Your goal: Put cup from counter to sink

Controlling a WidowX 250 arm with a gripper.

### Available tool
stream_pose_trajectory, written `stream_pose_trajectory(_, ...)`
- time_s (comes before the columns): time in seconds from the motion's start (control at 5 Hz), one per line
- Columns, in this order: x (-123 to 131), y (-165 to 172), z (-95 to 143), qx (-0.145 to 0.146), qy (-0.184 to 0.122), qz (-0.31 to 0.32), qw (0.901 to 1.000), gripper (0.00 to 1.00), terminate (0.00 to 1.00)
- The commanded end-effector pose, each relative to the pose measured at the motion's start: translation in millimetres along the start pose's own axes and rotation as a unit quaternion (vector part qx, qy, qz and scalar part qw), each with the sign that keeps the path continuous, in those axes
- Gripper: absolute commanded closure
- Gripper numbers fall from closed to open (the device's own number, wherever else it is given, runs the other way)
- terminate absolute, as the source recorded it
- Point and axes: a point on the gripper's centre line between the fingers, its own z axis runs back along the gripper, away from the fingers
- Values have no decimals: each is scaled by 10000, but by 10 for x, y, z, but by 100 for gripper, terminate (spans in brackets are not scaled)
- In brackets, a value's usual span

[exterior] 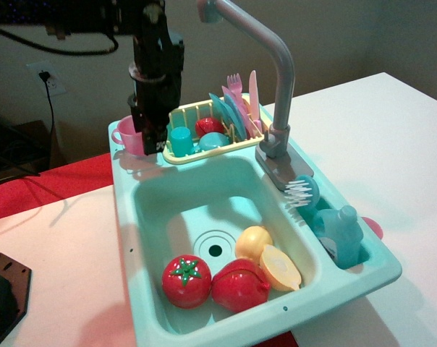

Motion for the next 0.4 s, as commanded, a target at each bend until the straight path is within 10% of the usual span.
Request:
stream_pose_trajectory(0.0,-41,27,100,95,-295,126,9994,100,0)
stream_pose_trajectory(0.2,-53,19,103,85,-303,145,9994,100,0)
